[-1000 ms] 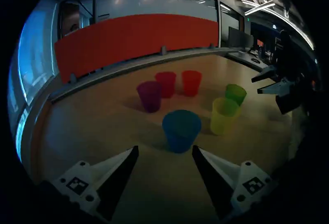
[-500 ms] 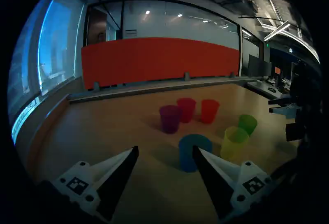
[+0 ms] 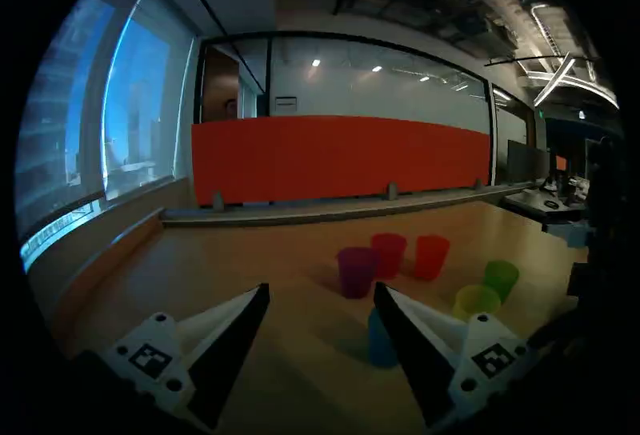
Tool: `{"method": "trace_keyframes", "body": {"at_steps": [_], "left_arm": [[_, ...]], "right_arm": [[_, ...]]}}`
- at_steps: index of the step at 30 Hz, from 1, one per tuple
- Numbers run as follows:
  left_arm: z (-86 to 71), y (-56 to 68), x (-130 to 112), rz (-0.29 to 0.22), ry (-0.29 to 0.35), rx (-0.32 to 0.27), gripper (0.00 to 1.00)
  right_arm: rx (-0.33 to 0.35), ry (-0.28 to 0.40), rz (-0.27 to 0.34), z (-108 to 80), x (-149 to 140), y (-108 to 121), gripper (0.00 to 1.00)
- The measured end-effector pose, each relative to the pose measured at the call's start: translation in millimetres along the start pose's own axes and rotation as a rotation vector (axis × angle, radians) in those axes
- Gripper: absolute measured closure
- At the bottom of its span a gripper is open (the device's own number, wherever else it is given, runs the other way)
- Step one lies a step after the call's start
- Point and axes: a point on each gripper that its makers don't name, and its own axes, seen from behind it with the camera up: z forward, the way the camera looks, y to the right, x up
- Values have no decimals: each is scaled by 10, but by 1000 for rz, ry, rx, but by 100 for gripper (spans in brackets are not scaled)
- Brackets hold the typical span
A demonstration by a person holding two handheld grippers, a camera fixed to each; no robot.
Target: Pour water
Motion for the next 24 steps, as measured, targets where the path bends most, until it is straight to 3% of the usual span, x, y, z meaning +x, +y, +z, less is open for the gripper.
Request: {"method": "trace_keyframes", "body": {"at_steps": [14, 24], "left_arm": [[2, -121, 121, -15, 88, 81, 3], [2, -81, 191, 2, 122, 94, 3]], "right_arm": [[-71, 91, 39, -4, 188, 139, 0], [-110, 112, 59, 34, 186, 214, 0]]}}
